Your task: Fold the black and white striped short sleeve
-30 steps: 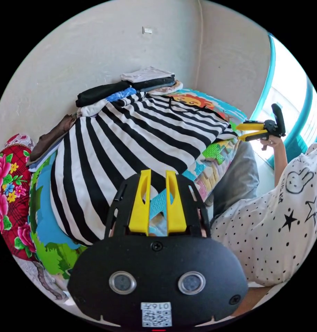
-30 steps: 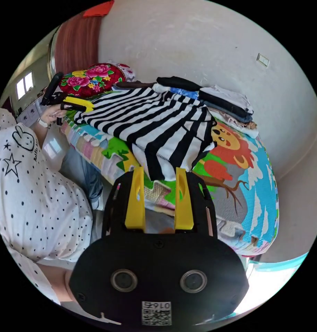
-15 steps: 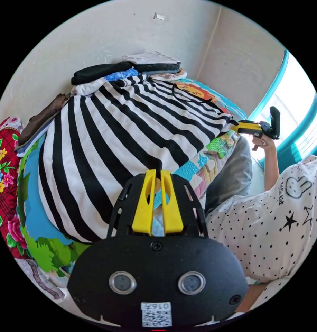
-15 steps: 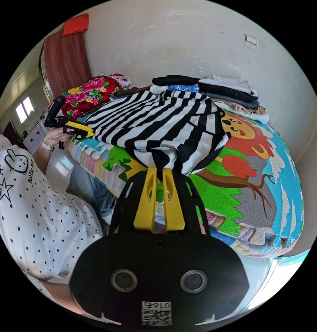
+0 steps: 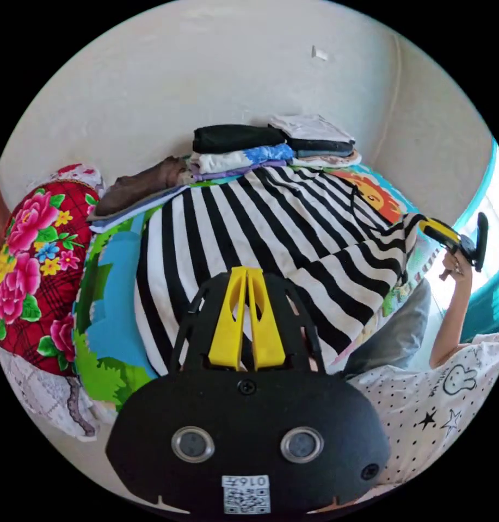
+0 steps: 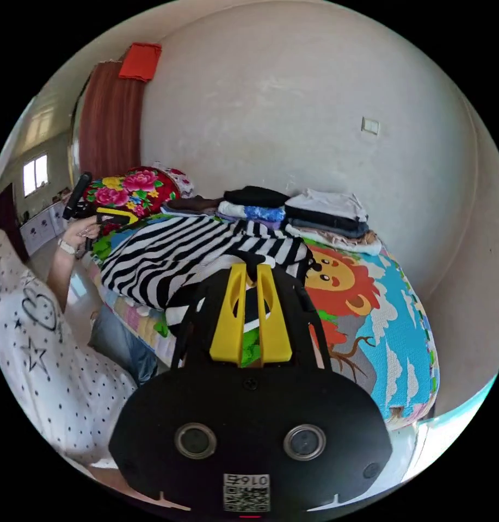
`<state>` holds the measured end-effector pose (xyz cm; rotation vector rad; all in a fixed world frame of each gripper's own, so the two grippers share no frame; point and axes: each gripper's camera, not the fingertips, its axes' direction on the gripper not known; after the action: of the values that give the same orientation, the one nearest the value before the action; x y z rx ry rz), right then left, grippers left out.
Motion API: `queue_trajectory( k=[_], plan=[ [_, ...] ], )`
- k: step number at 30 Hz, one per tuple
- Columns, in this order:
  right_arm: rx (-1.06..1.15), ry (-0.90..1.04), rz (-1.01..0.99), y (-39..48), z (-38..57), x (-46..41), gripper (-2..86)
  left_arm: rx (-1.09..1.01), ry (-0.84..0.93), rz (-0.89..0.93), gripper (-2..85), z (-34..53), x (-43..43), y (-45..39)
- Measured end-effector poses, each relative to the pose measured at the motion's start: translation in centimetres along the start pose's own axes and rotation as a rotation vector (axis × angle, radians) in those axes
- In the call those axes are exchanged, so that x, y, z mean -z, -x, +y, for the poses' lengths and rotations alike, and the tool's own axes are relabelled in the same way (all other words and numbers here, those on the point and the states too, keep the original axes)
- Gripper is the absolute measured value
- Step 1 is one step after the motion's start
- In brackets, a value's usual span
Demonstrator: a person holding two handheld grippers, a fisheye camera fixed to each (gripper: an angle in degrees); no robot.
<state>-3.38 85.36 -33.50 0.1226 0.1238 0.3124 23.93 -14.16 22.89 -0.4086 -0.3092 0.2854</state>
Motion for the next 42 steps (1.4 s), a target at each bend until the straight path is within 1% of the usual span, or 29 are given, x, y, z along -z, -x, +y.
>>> queue_trajectory(
  k=[1, 2, 3, 4, 5, 6, 7, 8, 9, 10, 11, 13, 16, 18, 20, 24, 26, 30, 31, 34, 36, 37, 39, 41, 42],
  plan=[
    [-0.025, 0.104, 0.085, 0.0, -0.7, -1.9, 7.0, -0.071, -0.065, 0.08, -0.8, 0.8, 0.1, -1.3],
    [-0.032, 0.138, 0.13, -0.1, -0.8, -2.6, 8.2, -0.139, -0.115, 0.13, -0.5, 1.7, 0.2, -2.6],
    [-0.054, 0.158, 0.215, -0.2, -0.6, -3.0, 9.9, -0.168, -0.125, 0.143, -0.4, 2.2, 0.2, -3.2],
    [-0.089, 0.12, 0.263, -0.4, 0.0, -2.5, 10.9, -0.212, -0.118, 0.149, 0.1, 3.0, 0.0, -4.3],
    [-0.11, 0.086, 0.265, -0.6, 0.4, -2.0, 11.0, -0.243, -0.087, 0.145, 1.5, 3.8, -0.4, -5.2],
    [-0.157, 0.01, 0.225, -1.3, 1.3, -0.7, 11.1, -0.252, -0.067, 0.141, 2.5, 4.2, -0.7, -5.6],
    [-0.183, -0.054, 0.14, -1.9, 2.2, 0.5, 11.1, -0.274, -0.024, 0.145, 4.5, 5.0, -1.3, -6.3],
    [-0.18, -0.077, 0.089, -2.2, 2.6, 1.0, 11.0, -0.296, 0.011, 0.15, 6.4, 5.7, -2.0, -7.0],
    [-0.138, -0.099, -0.011, -2.4, 3.4, 1.8, 11.0, -0.305, 0.022, 0.155, 6.9, 6.0, -2.4, -7.3],
    [-0.073, -0.079, -0.081, -2.1, 4.0, 2.0, 10.7, -0.316, 0.037, 0.171, 8.1, 6.5, -3.2, -7.8],
    [-0.045, -0.054, -0.096, -1.9, 4.2, 1.9, 10.5, -0.317, 0.044, 0.197, 8.3, 6.7, -4.0, -8.2],
    [0.024, 0.053, -0.093, -0.8, 4.7, 0.8, 10.6, -0.313, 0.063, 0.253, 8.4, 6.5, -5.3, -8.8],
    [0.037, 0.164, -0.111, 0.2, 4.8, -1.8, 11.2, -0.326, 0.076, 0.308, 8.3, 5.7, -6.8, -10.0],
    [-0.04, 0.182, -0.149, 0.1, 4.5, -3.0, 11.0, -0.352, 0.068, 0.324, 8.2, 5.3, -7.1, -11.0],
    [-0.096, 0.155, -0.196, 0.1, 4.5, -3.7, 9.8, -0.391, 0.049, 0.337, 8.3, 4.9, -7.3, -12.6],
    [-0.089, 0.134, -0.212, 0.7, 4.7, -3.7, 2.4, -0.448, -0.006, 0.325, 10.3, 4.9, -7.4, -15.3],
    [-0.052, 0.094, -0.243, 1.1, 4.8, -2.4, 1.5, -0.509, -0.074, 0.371, 11.6, 5.2, -7.5, -17.5],
    [-0.004, -0.066, -0.428, 1.2, 5.1, 2.1, 0.7, -0.605, -0.152, 0.462, 12.3, 5.7, -7.9, -20.8],
    [0.013, -0.114, -0.468, 1.3, 5.3, 3.5, 0.6, -0.632, -0.169, 0.451, 12.5, 5.8, -8.1, -21.7],
    [0.097, -0.206, -0.522, 2.3, 5.8, 6.6, 0.5, -0.74, -0.191, 0.336, 12.6, 6.4, -8.5, -24.4],
    [0.16, -0.231, -0.508, 3.4, 6.0, 8.1, 0.4, -0.781, -0.207, 0.28, 12.0, 6.7, -8.6, -25.4],
    [0.21, -0.23, -0.462, 4.4, 6.1, 8.8, 0.4, -0.803, -0.209, 0.253, 11.2, 6.9, -8.6, -25.8],
    [0.306, -0.22, -0.364, 6.2, 6.3, 9.7, 0.5, -0.827, -0.196, 0.207, 6.8, 7.0, -8.6, -26.0],
    [0.42, -0.205, -0.273, 8.1, 6.5, 10.4, 0.5, -0.853, -0.184, 0.232, 2.3, 7.1, -8.4, -25.0],
    [0.482, -0.212, -0.229, 9.1, 6.6, 10.8, 0.5, -0.849, -0.179, 0.248, 1.8, 7.1, -8.3, -24.6]
  ],
)
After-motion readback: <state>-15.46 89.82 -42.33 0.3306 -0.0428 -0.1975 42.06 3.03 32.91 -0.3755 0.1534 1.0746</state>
